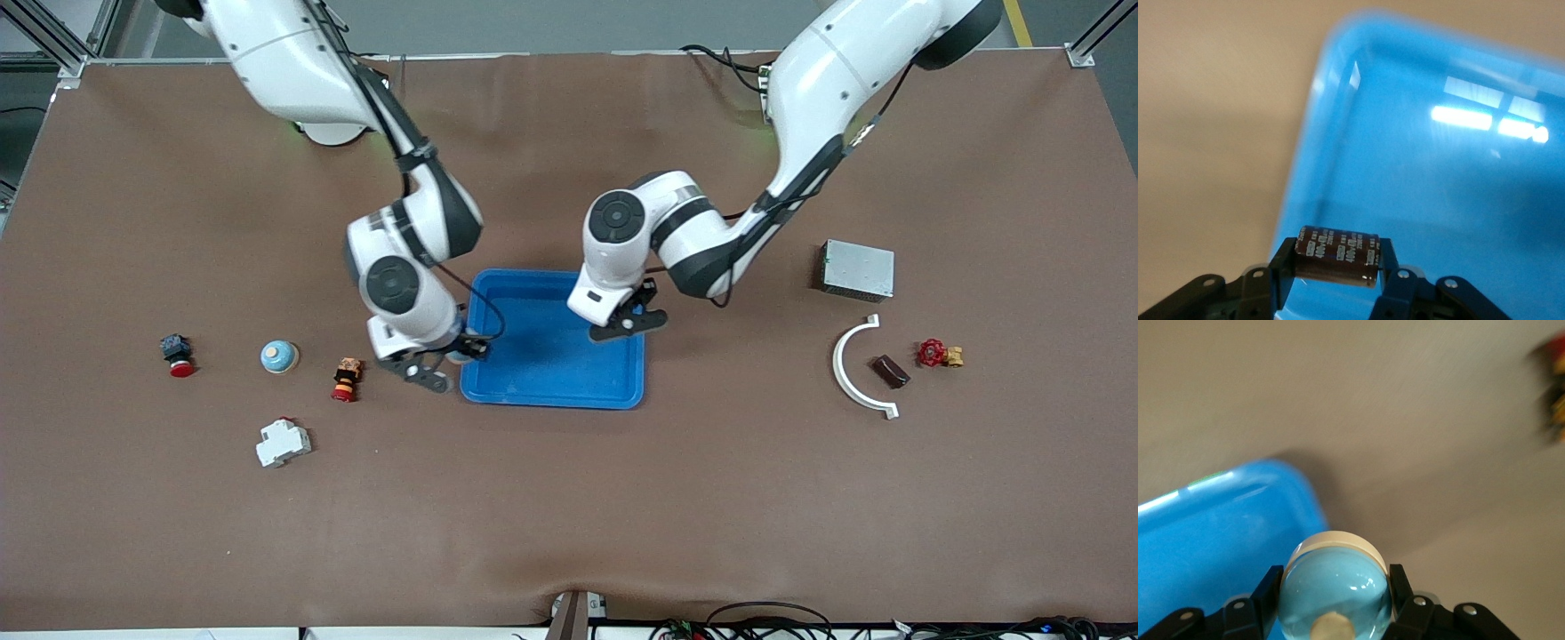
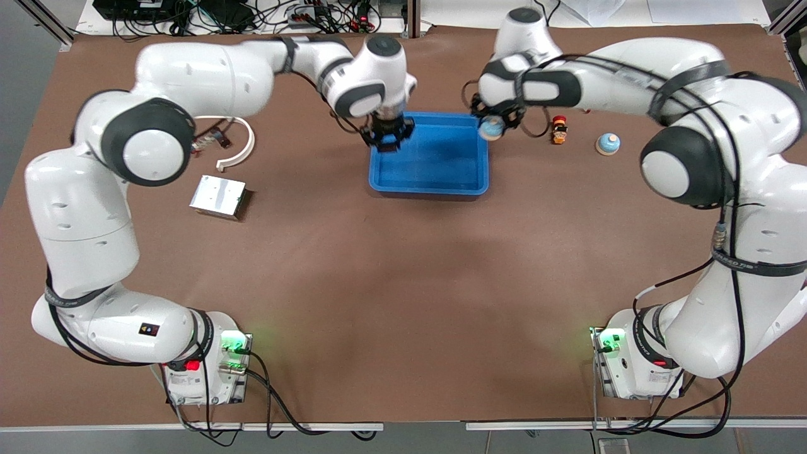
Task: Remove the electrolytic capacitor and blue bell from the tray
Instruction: 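Lift the capacitor and bell out of the tray with both grippers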
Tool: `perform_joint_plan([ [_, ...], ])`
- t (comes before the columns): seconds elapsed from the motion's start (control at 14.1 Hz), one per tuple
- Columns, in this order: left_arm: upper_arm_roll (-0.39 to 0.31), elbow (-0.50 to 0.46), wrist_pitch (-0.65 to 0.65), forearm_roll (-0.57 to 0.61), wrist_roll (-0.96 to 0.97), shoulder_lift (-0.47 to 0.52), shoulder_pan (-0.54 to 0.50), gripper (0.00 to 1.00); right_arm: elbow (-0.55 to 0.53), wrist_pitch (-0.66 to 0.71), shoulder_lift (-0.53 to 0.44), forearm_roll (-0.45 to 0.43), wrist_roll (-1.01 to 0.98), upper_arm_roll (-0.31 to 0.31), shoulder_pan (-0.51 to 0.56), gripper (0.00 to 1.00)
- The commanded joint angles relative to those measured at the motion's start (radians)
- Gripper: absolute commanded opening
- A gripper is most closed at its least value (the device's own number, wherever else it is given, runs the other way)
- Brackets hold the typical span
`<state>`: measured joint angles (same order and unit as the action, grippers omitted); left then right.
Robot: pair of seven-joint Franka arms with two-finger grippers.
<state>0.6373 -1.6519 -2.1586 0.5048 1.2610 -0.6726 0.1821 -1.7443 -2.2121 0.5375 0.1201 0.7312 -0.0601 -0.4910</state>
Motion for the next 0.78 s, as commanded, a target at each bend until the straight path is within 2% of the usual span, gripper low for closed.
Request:
perform_joint_plan([
  [0.0,0.012,-0.023,0.022,-0.011,-0.017,0.079,-0.085,0.00,-0.027,0.055,-0.066,-0.010,-0.229,0.019,0.124,0.00],
  [0.42,0.010,-0.055,0.068,-0.012,-0.081,0.103,-0.300,0.00,-0.040,0.068,-0.088,-0.039,-0.833,-0.007,0.400,0.00],
  [0.71,-0.001,-0.132,0.057,0.053,-0.075,0.046,-0.443,0.00,-0.032,0.054,-0.073,-0.036,-1.051,-0.007,0.532,0.00],
])
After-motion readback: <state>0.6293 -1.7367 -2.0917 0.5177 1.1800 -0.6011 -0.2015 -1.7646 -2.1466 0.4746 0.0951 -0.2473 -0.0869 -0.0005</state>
